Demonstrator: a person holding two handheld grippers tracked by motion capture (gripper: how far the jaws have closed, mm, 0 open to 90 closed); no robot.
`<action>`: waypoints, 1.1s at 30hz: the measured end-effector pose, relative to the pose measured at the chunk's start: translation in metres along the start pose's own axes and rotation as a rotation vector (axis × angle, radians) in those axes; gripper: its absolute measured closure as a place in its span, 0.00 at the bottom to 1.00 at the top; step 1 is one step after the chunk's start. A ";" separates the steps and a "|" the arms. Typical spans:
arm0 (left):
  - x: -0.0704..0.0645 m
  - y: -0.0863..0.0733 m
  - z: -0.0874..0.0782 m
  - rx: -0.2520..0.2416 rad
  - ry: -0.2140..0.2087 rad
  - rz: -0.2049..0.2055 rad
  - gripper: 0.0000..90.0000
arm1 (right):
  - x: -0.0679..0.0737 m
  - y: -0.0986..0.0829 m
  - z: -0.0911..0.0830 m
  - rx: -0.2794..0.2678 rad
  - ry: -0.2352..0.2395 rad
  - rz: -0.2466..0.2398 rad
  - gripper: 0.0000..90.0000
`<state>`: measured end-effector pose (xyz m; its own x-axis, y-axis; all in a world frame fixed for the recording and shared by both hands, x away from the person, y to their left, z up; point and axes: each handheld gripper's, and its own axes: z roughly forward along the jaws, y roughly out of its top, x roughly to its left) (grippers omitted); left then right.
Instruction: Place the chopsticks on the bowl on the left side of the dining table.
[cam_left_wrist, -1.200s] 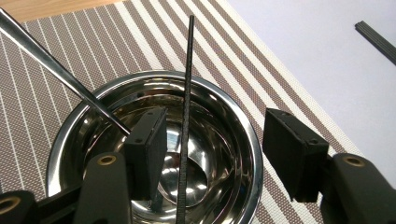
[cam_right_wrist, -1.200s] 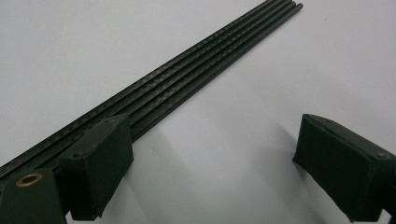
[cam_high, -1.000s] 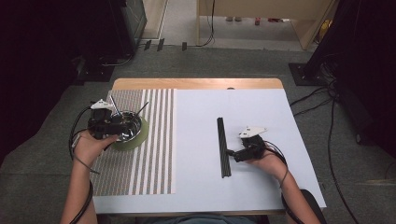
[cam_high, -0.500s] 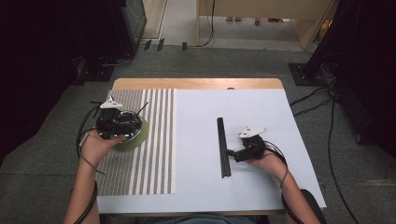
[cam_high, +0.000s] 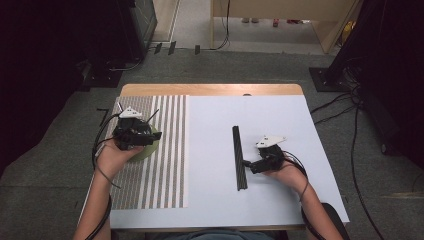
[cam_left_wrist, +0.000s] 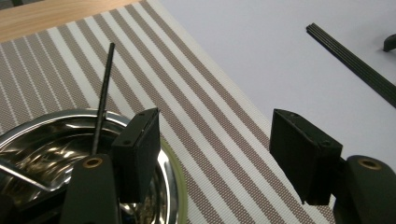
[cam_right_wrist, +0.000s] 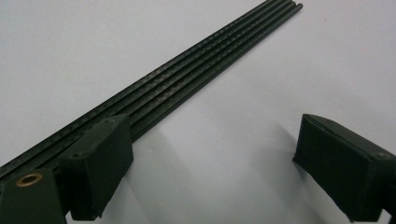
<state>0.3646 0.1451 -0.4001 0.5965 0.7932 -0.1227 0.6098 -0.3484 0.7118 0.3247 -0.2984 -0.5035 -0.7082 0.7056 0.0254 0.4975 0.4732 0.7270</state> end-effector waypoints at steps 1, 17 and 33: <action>-0.002 0.000 0.002 -0.004 -0.001 0.002 0.38 | 0.000 0.000 0.000 0.000 0.000 0.000 0.12; -0.030 0.001 0.029 0.003 -0.016 0.060 0.34 | 0.000 0.000 0.000 0.000 0.000 0.000 0.12; -0.053 -0.001 0.050 -0.009 -0.037 0.080 0.31 | 0.000 0.000 0.000 0.001 0.000 0.001 0.12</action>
<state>0.3588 0.0781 -0.4290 0.6618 0.7442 -0.0904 0.5548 -0.4051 0.7267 0.3247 -0.2983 -0.5034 -0.7076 0.7061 0.0265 0.4987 0.4725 0.7266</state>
